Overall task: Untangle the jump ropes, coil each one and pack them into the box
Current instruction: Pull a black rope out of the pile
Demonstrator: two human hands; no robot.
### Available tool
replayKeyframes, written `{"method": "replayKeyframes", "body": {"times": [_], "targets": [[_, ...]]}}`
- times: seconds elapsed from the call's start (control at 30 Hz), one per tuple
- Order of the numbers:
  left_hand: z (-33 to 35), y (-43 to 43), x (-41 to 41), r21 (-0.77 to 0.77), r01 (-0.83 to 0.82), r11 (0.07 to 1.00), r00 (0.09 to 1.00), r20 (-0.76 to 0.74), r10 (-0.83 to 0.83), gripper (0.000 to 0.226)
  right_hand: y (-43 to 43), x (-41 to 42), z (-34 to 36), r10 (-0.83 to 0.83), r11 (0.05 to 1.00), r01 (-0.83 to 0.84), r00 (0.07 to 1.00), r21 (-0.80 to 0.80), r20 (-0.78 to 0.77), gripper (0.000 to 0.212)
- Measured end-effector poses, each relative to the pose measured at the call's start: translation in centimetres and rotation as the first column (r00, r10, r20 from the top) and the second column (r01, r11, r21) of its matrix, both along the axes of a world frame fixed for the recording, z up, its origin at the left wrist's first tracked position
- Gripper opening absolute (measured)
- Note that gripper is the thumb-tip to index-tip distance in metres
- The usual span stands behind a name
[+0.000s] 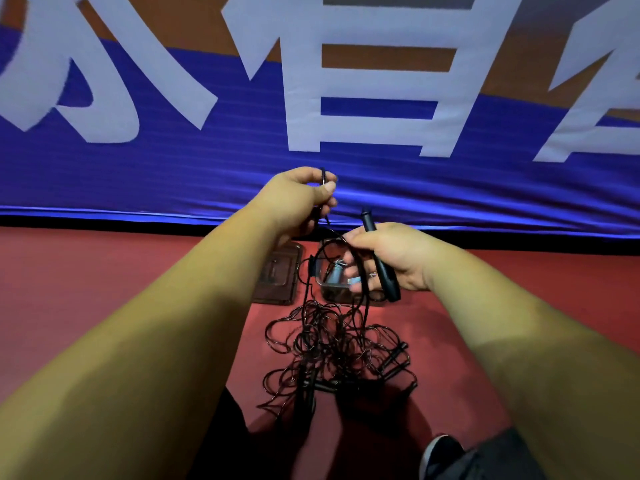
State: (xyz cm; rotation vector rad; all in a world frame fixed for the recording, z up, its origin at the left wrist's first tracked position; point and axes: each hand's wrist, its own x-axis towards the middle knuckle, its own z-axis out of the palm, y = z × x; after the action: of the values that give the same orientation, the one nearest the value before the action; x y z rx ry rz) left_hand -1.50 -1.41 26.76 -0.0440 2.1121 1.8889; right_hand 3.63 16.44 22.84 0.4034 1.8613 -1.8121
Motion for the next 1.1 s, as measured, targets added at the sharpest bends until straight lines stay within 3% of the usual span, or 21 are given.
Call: {"method": "replayKeyframes", "body": {"times": [0.13,0.23,0.33,0.43,0.5,0.57,0.67,0.73,0.8,0.83,0.93,1.0,1.1], "targets": [[0.9,0.4,0.1,0.290,-0.003,0.957,0.991,0.128,-0.035,0.025,0.2,0.1,-0.3,0.070,0.986,-0.062,0.997,0.157,-0.042,0.024],[1.4,0.8,-0.1,0.511,-0.105,0.853,0.981,0.196,0.003,0.028,0.2,0.0,-0.2,0.084,0.996,-0.082,0.991,0.029,-0.106,0.038],[1.6,0.7,-0.5,0.685,-0.237,0.689,0.955,0.294,0.036,0.018,-0.2,0.2,0.2,0.178,0.981,-0.186,0.976,-0.055,-0.129,0.033],[1.7,0.2,-0.9,0.746,-0.324,0.582,0.928,0.370,0.042,0.011,-0.6,0.5,0.4,0.268,0.950,-0.285,0.953,-0.126,-0.139,0.022],[1.5,0.1,-1.2,0.704,-0.318,0.635,0.934,0.349,0.080,0.012,-0.8,0.7,1.0,0.285,0.943,-0.302,0.949,-0.138,-0.131,0.018],[1.1,0.0,-1.4,0.565,-0.259,0.783,0.954,0.278,0.115,0.021,-1.2,0.8,1.7,0.215,0.960,-0.232,0.969,-0.159,-0.120,0.016],[-0.1,0.0,-1.3,0.179,-0.153,0.972,0.968,0.227,0.110,0.053,-1.6,0.2,2.7,-0.030,0.973,-0.005,0.989,-0.232,-0.146,0.018],[-0.7,0.1,-0.6,0.000,-0.009,1.000,0.956,0.293,0.009,0.051,-1.3,-0.5,3.1,-0.202,0.938,0.148,0.968,-0.313,-0.147,0.022],[-1.0,0.3,0.4,-0.016,0.188,0.982,0.902,0.399,-0.166,0.036,-0.6,-1.1,3.5,-0.348,0.880,0.275,0.928,-0.387,-0.132,0.023],[-1.2,0.5,0.9,-0.024,0.306,0.952,0.865,0.424,-0.268,0.040,-0.1,-1.3,3.6,-0.409,0.847,0.328,0.905,-0.418,-0.119,0.024],[-2.5,0.8,2.1,-0.078,0.643,0.762,0.715,0.416,-0.561,0.048,1.1,-1.6,3.7,-0.535,0.764,0.435,0.840,-0.477,-0.091,0.025],[-3.3,1.1,2.6,-0.058,0.742,0.668,0.633,0.390,-0.669,0.043,1.6,-1.8,3.5,-0.575,0.740,0.474,0.814,-0.477,-0.083,0.026],[-3.3,1.5,2.9,-0.034,0.733,0.679,0.641,0.366,-0.674,0.024,2.1,-1.9,3.3,-0.588,0.735,0.496,0.806,-0.463,-0.069,0.028]]}}
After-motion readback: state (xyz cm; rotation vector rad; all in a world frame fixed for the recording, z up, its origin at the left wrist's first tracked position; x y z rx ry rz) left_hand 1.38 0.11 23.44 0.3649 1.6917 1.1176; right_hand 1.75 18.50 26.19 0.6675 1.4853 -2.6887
